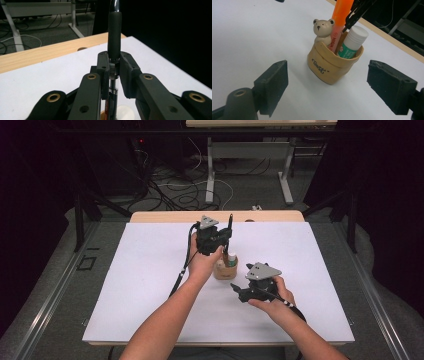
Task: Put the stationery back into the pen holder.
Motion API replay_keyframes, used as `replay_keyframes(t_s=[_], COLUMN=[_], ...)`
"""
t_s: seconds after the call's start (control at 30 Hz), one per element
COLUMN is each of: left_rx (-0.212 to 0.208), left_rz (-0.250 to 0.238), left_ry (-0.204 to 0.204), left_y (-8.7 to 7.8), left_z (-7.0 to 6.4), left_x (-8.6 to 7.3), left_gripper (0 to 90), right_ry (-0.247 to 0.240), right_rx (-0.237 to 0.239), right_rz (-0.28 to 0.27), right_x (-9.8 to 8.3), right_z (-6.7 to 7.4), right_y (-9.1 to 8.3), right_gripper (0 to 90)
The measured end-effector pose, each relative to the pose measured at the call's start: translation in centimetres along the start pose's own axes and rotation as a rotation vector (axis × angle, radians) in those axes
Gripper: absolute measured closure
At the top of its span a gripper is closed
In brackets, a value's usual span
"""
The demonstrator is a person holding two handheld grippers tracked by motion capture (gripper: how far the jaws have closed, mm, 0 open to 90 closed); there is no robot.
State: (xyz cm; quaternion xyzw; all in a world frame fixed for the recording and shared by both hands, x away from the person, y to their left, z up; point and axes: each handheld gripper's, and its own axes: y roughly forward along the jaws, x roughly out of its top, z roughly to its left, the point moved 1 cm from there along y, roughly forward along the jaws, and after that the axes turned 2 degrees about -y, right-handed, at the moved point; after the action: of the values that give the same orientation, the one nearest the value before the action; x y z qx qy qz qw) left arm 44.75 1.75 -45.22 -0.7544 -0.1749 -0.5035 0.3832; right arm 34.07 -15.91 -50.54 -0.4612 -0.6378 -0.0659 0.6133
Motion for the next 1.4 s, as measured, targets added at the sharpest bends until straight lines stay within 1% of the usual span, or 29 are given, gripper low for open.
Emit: replay_keyframes(t_s=[0.03,0.1,0.13,0.17,0.27,0.33,0.37,0.4,0.43,0.47,0.57,0.6,0.67,0.7,0.77,0.8,0.83,0.9,0.93,0.97,1.0,1.07,1.13,1.17,1.2,1.23,1.27,1.3,1.4], left_rx=[-0.001,-0.002,0.004,0.009,0.008,0.017,0.016,0.012,0.008,0.013,0.011,0.009,0.003,0.003,0.003,0.0,-0.001,0.002,-0.004,-0.01,-0.014,-0.022,-0.019,-0.023,-0.025,-0.026,-0.031,-0.029,-0.031], left_rz=[0.006,0.013,0.023,0.023,0.066,0.075,0.082,0.088,0.099,0.098,0.104,0.102,0.102,0.098,0.076,0.083,0.074,0.081,0.076,0.079,0.094,0.099,0.082,0.083,0.089,0.076,0.08,0.076,0.073], left_ry=[0.006,0.001,-0.013,-0.011,-0.016,-0.015,-0.014,-0.025,-0.025,-0.029,-0.019,-0.017,-0.007,-0.013,-0.007,0.0,0.005,0.014,0.008,0.011,0.017,0.016,0.034,0.033,0.042,0.044,0.051,0.052,0.068], left_y=[0.1,0.3,0.5,0.7,1.2,1.4,1.4,1.4,1.3,1.3,1.2,1.1,0.9,0.6,0.2,-0.1,-0.5,-1.1,-1.4,-1.6,-2.0,-2.6,-3.2,-3.5,-3.9,-4.1,-4.6,-5.0,-6.3], left_z=[0.1,0.2,0.2,0.2,0.3,0.3,0.4,0.4,0.5,0.5,0.5,0.4,0.3,0.2,0.1,0.1,0.1,0.1,0.1,0.1,0.1,0.0,0.0,0.0,0.1,0.2,0.3,0.4,0.9], left_x=[-0.1,-0.3,-0.6,-0.7,-1.3,-1.6,-1.8,-1.9,-2.0,-2.0,-2.0,-2.0,-1.8,-1.7,-1.5,-1.3,-1.1,-0.9,-0.8,-0.8,-0.7,-0.5,-0.4,-0.4,-0.3,-0.3,-0.3,-0.3,-0.4], left_gripper=[79.3,79.3,79.3,79.2,79.2,79.1,79.1,79.0,79.0,78.8,78.2,77.0,73.1,71.7,67.7,64.7,61.0,55.6,53.4,50.9,47.7,42.6,36.4,33.8,30.9,28.8,26.9,24.9,21.5], right_ry=[0.005,0.001,-0.002,-0.001,-0.006,-0.009,-0.013,-0.009,-0.005,-0.009,-0.007,-0.006,-0.006,-0.011,-0.009,0.001,-0.006,-0.001,-0.005,0.002,0.01,0.004,0.016,0.015,0.017,0.021,0.025,0.034,0.036], right_rx=[0.003,0.006,0.009,0.011,0.008,0.002,0.002,0.0,0.009,0.008,0.001,0.007,0.012,0.006,0.006,0.006,0.006,0.006,0.006,0.007,0.008,0.007,0.004,0.003,-0.002,-0.004,-0.007,-0.01,-0.022], right_rz=[-0.001,0.0,0.001,0.002,0.003,0.003,0.003,0.002,0.003,0.003,0.004,0.006,0.015,0.005,0.0,0.007,0.004,0.011,0.006,0.016,0.02,0.017,0.022,0.018,0.014,0.017,0.012,0.023,0.021], right_x=[0.0,0.0,0.0,-0.1,-0.1,-0.1,0.0,-0.1,-0.1,-0.1,-0.1,-0.1,-0.1,-0.1,-0.1,-0.2,-0.2,-0.2,-0.2,-0.2,-0.2,-0.1,-0.1,-0.1,-0.1,-0.1,-0.2,-0.1,-0.2], right_z=[0.1,0.0,0.0,0.0,0.0,0.0,0.0,0.0,0.0,0.0,0.1,0.1,0.1,0.1,0.0,0.0,-0.1,-0.1,-0.2,-0.1,-0.1,-0.1,-0.1,-0.1,-0.2,-0.2,-0.3,-0.3,-0.5], right_y=[0.0,0.0,0.1,0.1,0.1,0.1,0.1,0.1,0.1,0.1,0.2,0.2,0.1,0.2,0.2,0.1,0.1,0.1,0.2,0.1,0.1,0.1,0.0,0.1,0.1,0.1,0.1,0.0,0.0], right_gripper=[17.1,17.1,17.1,17.1,17.1,17.2,17.2,17.2,17.2,17.2,17.2,17.1,17.2,17.1,17.2,17.1,17.2,17.2,17.2,17.2,17.2,17.1,17.2,17.1,17.1,17.0,16.8,16.2,15.4])
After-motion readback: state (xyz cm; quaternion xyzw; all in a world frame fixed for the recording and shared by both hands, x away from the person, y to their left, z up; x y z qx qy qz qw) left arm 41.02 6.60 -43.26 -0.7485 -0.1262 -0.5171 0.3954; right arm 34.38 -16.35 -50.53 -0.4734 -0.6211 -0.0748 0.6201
